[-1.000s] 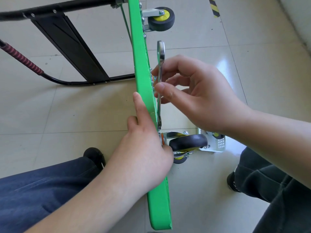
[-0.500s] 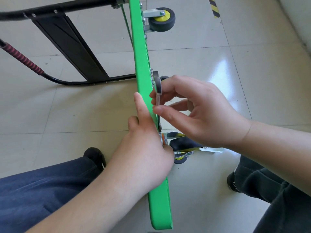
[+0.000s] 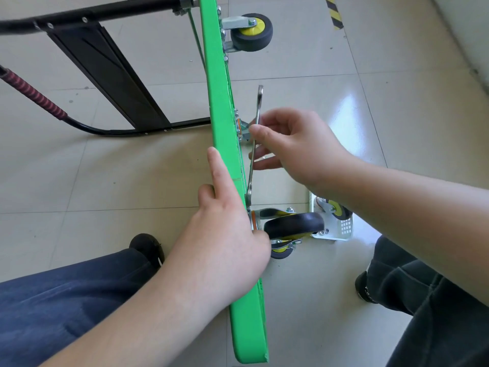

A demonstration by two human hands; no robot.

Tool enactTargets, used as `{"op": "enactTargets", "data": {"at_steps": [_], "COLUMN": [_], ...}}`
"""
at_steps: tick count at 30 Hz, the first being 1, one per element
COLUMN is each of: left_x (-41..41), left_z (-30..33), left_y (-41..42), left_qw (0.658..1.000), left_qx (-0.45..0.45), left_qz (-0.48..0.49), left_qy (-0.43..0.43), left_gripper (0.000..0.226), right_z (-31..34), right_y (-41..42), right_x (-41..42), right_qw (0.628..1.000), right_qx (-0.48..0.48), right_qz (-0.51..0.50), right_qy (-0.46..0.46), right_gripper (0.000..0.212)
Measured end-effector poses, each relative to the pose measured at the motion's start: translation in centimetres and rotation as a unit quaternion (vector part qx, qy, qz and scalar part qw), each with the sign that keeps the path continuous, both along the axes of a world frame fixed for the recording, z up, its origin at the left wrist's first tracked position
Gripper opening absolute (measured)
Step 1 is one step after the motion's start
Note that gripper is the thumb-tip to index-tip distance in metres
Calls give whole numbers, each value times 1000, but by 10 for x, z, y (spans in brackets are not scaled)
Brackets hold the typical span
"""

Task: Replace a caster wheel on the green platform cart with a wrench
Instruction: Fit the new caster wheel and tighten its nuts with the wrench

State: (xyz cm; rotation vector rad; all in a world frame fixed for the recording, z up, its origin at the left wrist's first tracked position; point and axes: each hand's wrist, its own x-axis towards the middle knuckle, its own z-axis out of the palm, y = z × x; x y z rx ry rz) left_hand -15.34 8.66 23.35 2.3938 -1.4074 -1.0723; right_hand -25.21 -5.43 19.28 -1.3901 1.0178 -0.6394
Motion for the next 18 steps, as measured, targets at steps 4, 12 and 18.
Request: {"op": "enactTargets", "data": {"at_steps": [4, 12, 18], "left_x": [0, 1, 1], "left_z": [0, -5, -4], "left_y": [0, 1, -1], "left_qw": [1000, 1000, 1000], "left_qx": [6, 1, 4], "left_qz": [-3, -11, -6], "left_qy": [-4, -12, -11], "left_gripper": [120, 120, 120], "right_z": [-19, -36, -33], "right_y": [-7, -7, -5], "right_x": [5, 7, 6], "right_qw": [993, 957, 946], "right_qx": [112, 281, 308], "right_qz": [-40, -62, -86], "right_qy": [15, 42, 56], "right_gripper": [18, 24, 17]}}
